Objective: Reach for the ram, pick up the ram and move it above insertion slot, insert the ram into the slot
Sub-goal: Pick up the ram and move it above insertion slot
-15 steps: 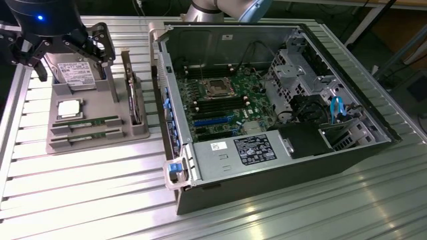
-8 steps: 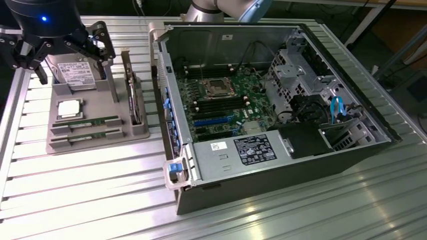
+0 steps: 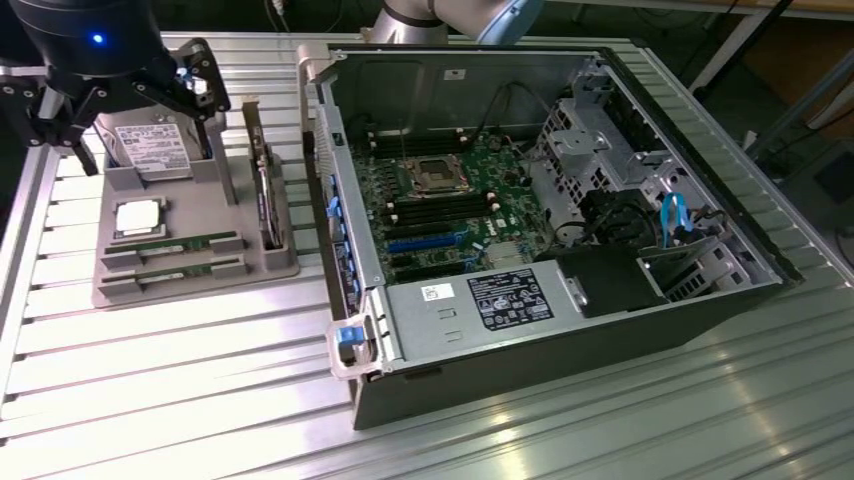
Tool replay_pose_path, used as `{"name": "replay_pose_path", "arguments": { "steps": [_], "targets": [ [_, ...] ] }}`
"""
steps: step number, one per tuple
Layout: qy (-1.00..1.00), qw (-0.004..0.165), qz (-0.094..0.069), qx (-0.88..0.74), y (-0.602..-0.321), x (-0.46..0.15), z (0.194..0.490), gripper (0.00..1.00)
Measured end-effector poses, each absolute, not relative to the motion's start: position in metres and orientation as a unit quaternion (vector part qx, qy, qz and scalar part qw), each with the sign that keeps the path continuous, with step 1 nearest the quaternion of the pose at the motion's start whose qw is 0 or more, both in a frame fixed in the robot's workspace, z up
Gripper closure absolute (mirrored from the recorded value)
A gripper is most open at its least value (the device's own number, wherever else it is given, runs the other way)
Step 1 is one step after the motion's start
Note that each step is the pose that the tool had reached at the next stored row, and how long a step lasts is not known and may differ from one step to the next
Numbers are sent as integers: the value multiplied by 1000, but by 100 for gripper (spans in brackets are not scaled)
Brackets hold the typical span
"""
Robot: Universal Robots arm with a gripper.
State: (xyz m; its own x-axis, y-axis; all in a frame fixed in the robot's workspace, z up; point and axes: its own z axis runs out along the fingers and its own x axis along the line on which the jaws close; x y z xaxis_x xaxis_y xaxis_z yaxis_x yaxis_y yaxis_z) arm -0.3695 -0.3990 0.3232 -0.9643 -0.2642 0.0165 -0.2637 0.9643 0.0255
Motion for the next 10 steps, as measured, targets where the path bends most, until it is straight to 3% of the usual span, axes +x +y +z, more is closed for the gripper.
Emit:
{"name": "replay_pose_path", "arguments": {
  "steps": [10],
  "targets": [
    [-969,6,-10,249,-399,-369,321,1]
  ]
}}
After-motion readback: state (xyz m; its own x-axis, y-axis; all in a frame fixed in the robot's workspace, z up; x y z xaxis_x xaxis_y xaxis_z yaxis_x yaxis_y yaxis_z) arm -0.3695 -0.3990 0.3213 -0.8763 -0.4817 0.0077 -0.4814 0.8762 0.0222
